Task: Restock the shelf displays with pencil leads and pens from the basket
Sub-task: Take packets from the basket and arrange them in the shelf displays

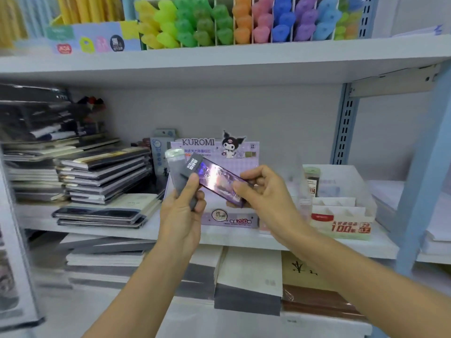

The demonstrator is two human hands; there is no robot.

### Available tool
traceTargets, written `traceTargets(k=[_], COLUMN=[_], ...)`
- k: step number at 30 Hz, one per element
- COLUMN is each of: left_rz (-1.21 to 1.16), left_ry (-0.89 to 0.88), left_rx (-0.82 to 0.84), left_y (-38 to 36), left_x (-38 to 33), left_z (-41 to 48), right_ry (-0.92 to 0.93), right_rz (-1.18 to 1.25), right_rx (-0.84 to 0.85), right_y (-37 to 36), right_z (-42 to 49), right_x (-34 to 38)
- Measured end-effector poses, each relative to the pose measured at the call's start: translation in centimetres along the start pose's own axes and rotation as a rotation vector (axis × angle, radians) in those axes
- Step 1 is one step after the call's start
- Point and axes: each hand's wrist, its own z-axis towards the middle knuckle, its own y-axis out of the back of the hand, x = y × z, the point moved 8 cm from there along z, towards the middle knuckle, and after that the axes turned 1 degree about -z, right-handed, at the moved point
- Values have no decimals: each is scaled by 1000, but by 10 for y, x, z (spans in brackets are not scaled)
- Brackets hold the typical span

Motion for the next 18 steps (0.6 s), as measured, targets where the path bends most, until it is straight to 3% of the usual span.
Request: traceTargets(k=[3,10,15,18], left_rz=[104,420,583,693], left_ry=[-65,-95,-167,-176], left_rx=[-54,81,-18,-30], left_y=[17,26,58,71], left_x=[-11,-27,-49,-50], left_z=[0,7,15,18], right_ry=[-36,140,182,179], right_rz=[-199,-336,-226,-280], right_rx=[177,260,-21,-51], right_y=[-29,-54,-31,-38], right_z=[-8,27,79,97], right_x=[-7,22,32,23])
